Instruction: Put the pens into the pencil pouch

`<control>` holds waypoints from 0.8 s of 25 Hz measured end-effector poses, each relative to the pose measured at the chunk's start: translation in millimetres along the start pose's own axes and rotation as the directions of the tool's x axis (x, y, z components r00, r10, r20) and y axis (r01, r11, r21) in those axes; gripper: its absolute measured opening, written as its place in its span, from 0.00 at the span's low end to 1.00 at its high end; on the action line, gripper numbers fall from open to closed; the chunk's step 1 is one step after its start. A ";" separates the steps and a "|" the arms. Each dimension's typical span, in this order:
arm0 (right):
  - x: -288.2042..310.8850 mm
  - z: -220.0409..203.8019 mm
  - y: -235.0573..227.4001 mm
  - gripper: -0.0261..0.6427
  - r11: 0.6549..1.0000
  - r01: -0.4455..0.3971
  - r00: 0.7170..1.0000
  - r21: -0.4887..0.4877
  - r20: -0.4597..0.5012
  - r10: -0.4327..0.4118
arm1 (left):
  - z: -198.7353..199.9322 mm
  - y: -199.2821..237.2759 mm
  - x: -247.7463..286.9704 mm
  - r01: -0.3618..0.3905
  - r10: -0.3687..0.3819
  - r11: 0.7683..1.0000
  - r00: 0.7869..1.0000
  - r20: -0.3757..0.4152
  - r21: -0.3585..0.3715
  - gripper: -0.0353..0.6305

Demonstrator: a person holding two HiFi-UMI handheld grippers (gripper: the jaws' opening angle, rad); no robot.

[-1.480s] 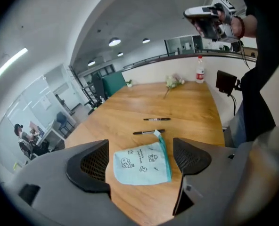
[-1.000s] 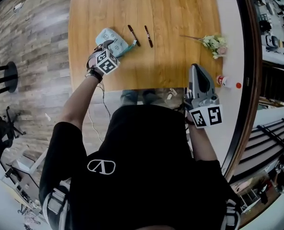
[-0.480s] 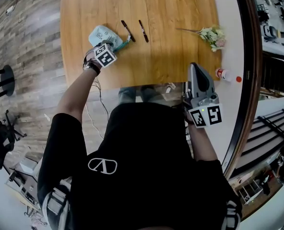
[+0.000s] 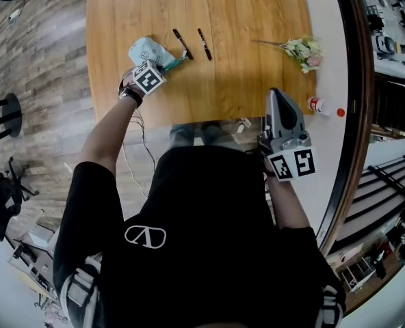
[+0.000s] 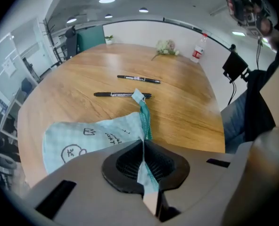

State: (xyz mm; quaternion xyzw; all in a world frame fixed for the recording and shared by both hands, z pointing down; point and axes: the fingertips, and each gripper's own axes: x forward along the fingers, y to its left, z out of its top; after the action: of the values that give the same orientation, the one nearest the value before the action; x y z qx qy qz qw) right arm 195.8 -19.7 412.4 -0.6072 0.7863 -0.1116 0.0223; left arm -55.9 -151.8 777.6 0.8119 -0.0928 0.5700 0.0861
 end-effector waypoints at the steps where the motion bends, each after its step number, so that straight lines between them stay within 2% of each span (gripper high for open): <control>1: 0.7 1.0 -0.2 0.04 1.000 -0.001 1.000 0.001 0.004 0.001 | 3.7 0.7 -4.7 0.015 -0.014 0.999 1.000 0.025 -0.038 0.07; 4: 2.3 7.2 1.4 0.04 1.000 -0.009 1.000 0.003 0.021 0.009 | 15.7 5.6 -27.7 0.049 -0.030 0.985 0.993 0.117 -0.168 0.07; 7: 3.8 13.4 3.3 0.04 1.000 -0.018 0.999 0.013 0.037 0.018 | 28.1 7.8 -58.5 0.100 -0.035 0.952 0.975 0.222 -0.290 0.07; 9: 5.1 18.3 4.9 0.04 1.000 -0.026 0.998 0.016 0.050 0.026 | 39.6 7.0 -83.1 0.167 -0.041 0.914 0.944 0.326 -0.369 0.07; 11: 7.4 23.2 4.2 0.04 0.999 -0.038 0.997 0.016 0.062 0.037 | 51.7 6.7 -107.9 0.232 -0.029 0.871 0.904 0.426 -0.434 0.07; 14: 13.0 28.3 1.8 0.04 0.998 -0.058 0.995 0.016 0.076 0.057 | 69.7 5.2 -145.5 0.328 0.013 0.799 0.828 0.560 -0.503 0.07; 15: 15.0 30.0 2.7 0.04 0.998 -0.065 0.995 0.015 0.081 0.063 | 74.7 3.8 -159.4 0.372 0.030 0.768 0.793 0.609 -0.522 0.07; 18: 20.5 35.1 8.5 0.04 0.997 -0.079 0.992 0.008 0.097 0.078 | 86.1 -2.8 -203.1 0.507 0.107 0.665 0.662 0.741 -0.549 0.07; 20: 24.6 37.5 11.1 0.04 0.996 -0.090 0.991 0.005 0.105 0.089 | 89.6 -7.2 -227.6 0.554 0.177 0.617 0.594 0.785 -0.559 0.07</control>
State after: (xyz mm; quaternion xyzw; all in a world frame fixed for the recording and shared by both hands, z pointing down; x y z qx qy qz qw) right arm 185.2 -46.3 376.2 -0.5763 0.8099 -0.0825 0.0714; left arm -48.4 -155.0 533.0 0.8615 -0.2533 0.0467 0.4375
